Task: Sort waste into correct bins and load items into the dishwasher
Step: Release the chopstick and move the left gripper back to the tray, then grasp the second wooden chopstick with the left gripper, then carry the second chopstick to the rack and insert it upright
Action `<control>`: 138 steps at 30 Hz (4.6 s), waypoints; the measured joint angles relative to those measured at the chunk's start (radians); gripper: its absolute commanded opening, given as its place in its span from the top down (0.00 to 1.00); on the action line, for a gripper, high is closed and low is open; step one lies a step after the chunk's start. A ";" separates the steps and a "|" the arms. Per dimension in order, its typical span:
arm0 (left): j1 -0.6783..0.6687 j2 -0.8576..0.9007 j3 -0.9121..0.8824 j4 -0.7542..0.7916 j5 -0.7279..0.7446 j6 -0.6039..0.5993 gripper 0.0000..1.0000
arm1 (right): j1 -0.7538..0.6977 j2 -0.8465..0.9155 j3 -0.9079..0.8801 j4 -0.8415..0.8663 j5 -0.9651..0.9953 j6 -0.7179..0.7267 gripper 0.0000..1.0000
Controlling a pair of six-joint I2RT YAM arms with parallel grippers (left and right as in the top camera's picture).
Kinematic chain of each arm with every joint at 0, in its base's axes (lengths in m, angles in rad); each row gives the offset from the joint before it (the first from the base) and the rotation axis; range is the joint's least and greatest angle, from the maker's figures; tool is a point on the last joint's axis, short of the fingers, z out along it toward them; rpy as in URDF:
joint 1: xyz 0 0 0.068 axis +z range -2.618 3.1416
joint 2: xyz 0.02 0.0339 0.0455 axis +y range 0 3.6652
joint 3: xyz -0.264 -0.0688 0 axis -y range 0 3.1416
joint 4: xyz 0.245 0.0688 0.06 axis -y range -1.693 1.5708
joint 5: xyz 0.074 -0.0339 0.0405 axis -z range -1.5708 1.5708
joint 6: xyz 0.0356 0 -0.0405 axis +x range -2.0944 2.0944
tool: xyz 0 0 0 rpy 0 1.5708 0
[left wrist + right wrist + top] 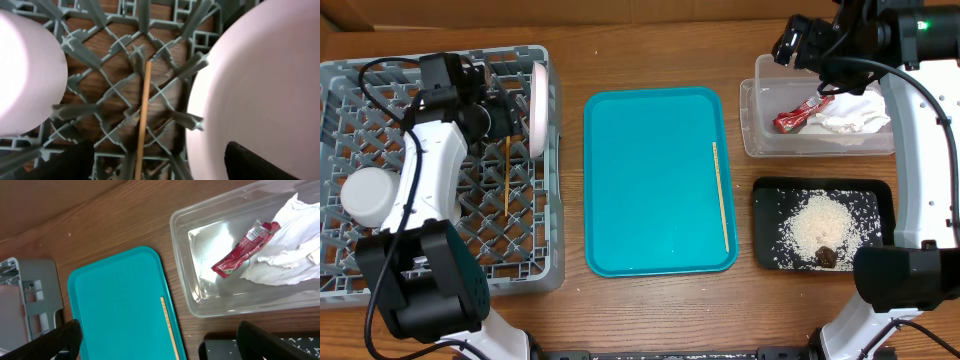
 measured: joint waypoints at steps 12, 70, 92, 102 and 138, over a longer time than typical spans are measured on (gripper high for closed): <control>-0.047 -0.373 0.151 -0.061 0.752 -0.182 0.00 | 0.000 0.000 0.000 0.000 0.000 0.000 0.00; -1.062 0.412 0.179 0.047 -0.487 -0.773 0.44 | 0.000 0.000 0.000 0.000 0.000 0.000 0.00; -1.062 0.348 0.184 0.079 -0.457 -0.765 0.36 | 0.000 0.000 0.000 0.000 0.000 0.000 0.00; -1.062 0.405 0.184 0.084 -0.443 -0.766 0.37 | 0.000 0.000 0.000 0.000 0.000 0.000 0.00; -0.964 0.209 0.216 -0.141 -0.327 -0.565 0.96 | 0.000 0.000 0.000 0.000 0.000 0.000 0.00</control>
